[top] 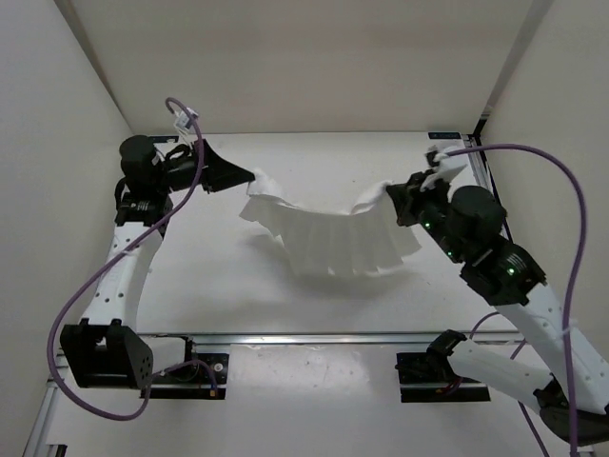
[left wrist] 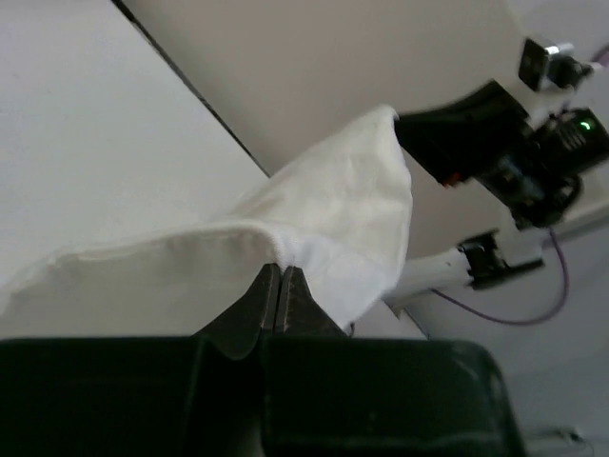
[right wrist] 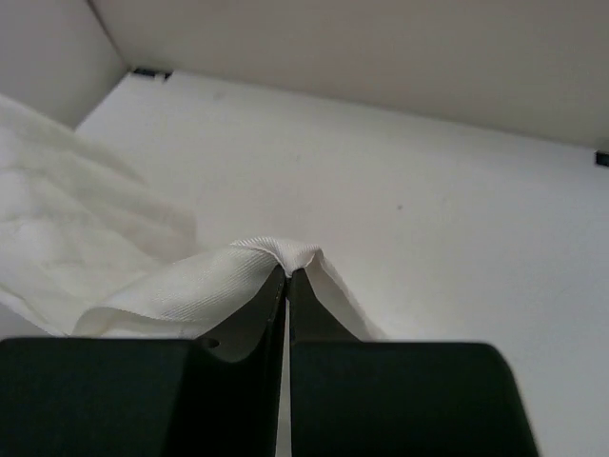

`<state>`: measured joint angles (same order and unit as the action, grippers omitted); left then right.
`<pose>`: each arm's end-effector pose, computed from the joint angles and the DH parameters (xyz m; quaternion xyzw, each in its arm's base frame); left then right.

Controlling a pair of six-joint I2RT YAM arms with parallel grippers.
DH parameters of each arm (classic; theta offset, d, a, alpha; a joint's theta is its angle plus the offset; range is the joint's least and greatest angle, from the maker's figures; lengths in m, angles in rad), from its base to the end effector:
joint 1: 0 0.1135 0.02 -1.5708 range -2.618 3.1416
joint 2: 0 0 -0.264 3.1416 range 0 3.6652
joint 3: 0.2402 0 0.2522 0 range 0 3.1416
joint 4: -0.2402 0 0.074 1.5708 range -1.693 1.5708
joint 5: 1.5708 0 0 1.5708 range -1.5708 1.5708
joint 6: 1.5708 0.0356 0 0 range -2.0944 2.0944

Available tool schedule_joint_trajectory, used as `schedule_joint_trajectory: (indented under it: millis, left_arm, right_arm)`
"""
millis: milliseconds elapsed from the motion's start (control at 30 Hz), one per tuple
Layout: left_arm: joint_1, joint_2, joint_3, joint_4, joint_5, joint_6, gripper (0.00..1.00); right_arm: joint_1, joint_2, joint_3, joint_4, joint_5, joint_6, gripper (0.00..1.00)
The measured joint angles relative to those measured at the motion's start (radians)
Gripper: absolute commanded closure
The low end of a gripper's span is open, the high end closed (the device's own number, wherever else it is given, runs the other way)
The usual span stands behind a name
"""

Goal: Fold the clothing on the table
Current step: Flatten the skirt out, then fold the skirt

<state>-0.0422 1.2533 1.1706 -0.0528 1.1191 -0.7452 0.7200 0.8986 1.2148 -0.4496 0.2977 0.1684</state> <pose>0.2738 -0.0436 0.3918 0.1079 0.7196 -0.5831 0.3613 0.1398 0.1088 0.4389 -0.1087 0.7428 0.1790 0.6359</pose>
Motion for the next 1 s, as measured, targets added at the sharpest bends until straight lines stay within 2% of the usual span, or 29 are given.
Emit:
schedule_joint_trajectory:
  millis: [67,167,233,333,433,533,600,800,900,1000]
  left_arm:
    - [0.018,-0.050,-0.059,0.245,0.054,-0.169,1.00]
    - [0.071,-0.077,-0.229,0.744,0.076,-0.518,1.00]
    - [0.104,-0.059,-0.280,0.826,0.076,-0.595,1.00]
    - [0.089,0.001,-0.269,0.694,0.052,-0.524,1.00]
    - [0.060,0.072,-0.227,0.470,-0.020,-0.368,1.00]
    - [0.013,0.234,-0.073,0.203,-0.163,-0.190,1.00]
    - [-0.025,0.375,0.044,0.082,-0.254,-0.104,1.00]
    - [-0.055,0.667,0.214,-0.090,-0.384,-0.040,1.00]
    - [-0.048,0.758,0.289,-0.134,-0.404,-0.039,1.00]
    - [-0.040,0.785,0.327,-0.151,-0.405,-0.034,1.00]
  right_arm:
    - [-0.010,-0.040,-0.001,0.055,0.042,-0.027,1.00]
    - [-0.113,-0.012,0.002,0.095,0.021,-0.035,1.00]
    - [-0.232,0.050,0.003,0.095,-0.076,-0.003,1.00]
    - [-0.401,0.183,-0.006,0.112,-0.301,0.066,1.00]
    - [-0.472,0.299,-0.024,0.110,-0.406,0.096,1.00]
    - [-0.534,0.435,-0.004,0.117,-0.476,0.114,1.00]
    - [-0.571,0.537,0.029,0.128,-0.502,0.119,1.00]
    - [-0.602,0.792,0.162,0.133,-0.533,0.128,1.00]
    - [-0.603,0.867,0.246,0.111,-0.562,0.137,1.00]
    - [-0.605,0.919,0.314,0.101,-0.585,0.139,1.00]
